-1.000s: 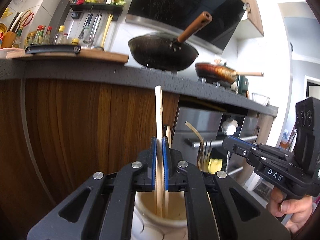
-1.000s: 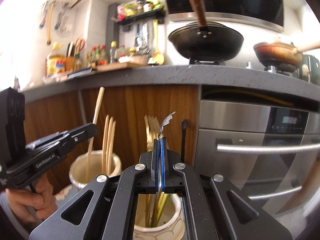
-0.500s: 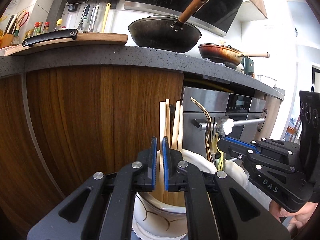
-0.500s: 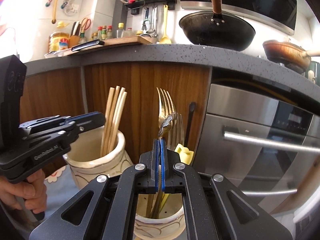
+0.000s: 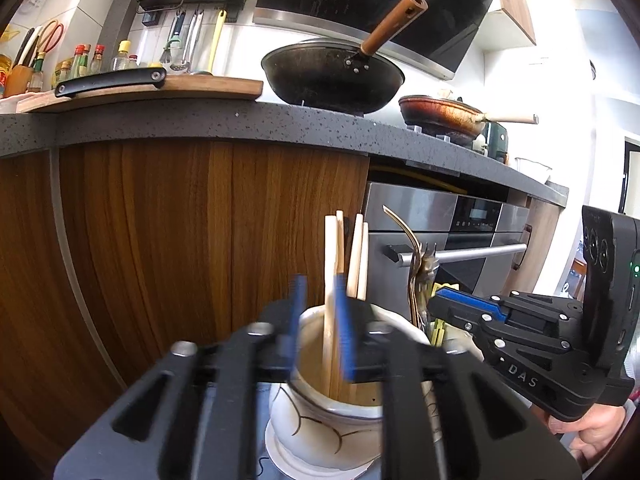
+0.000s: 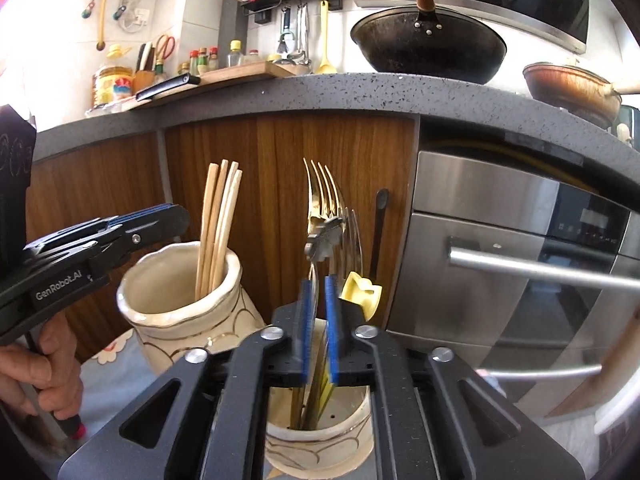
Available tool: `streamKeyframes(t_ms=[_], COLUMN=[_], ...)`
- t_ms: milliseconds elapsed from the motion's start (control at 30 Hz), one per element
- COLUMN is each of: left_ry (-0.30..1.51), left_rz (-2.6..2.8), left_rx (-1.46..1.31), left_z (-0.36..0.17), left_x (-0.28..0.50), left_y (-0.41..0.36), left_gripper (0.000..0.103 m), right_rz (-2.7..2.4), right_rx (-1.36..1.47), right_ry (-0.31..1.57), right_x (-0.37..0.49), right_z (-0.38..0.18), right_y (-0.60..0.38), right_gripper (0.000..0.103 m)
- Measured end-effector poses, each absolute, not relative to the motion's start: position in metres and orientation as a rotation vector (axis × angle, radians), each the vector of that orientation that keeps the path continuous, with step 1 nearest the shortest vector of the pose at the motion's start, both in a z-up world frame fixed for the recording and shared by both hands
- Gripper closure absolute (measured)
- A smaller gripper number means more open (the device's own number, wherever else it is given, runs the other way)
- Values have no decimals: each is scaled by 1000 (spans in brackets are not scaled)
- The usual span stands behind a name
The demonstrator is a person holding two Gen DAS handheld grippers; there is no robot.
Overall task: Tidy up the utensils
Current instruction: 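Open left tool to release chopstick while right tool releases silver spoon into holder, then grasp the last chopstick with left tool while right tool grasps yellow tulip utensil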
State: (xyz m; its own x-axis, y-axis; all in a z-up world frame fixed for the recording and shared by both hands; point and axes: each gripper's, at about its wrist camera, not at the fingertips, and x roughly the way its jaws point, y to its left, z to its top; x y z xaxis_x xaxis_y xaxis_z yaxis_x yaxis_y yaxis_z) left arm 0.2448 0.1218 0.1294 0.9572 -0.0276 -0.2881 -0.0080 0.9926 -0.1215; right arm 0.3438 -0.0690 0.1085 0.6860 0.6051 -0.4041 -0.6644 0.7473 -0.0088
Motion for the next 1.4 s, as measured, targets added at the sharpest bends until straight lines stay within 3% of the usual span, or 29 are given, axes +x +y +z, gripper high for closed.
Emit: streamKeyframes(t_ms=[33, 267, 633, 1000, 1400], left_ry=[286, 284, 291, 389, 561], left_rz=[-3, 15, 40, 39, -73], left_rx=[-123, -121, -137, -207, -154], left_z=[131, 136, 131, 97, 55], left_x=[243, 231, 194, 165, 164], left_y=[123, 128, 130, 131, 74], left_gripper=[68, 65, 50, 48, 48], right_rz=[713, 713, 689, 657, 622], right_rx=[-159, -153, -143, -137, -111], right_ry=[387, 371, 426, 557, 640], right_x=[342, 325, 294, 269, 248], right_z=[110, 114, 102, 65, 40], right_y=[-70, -85, -116, -146, -175], right_gripper=[89, 87, 73, 72, 71])
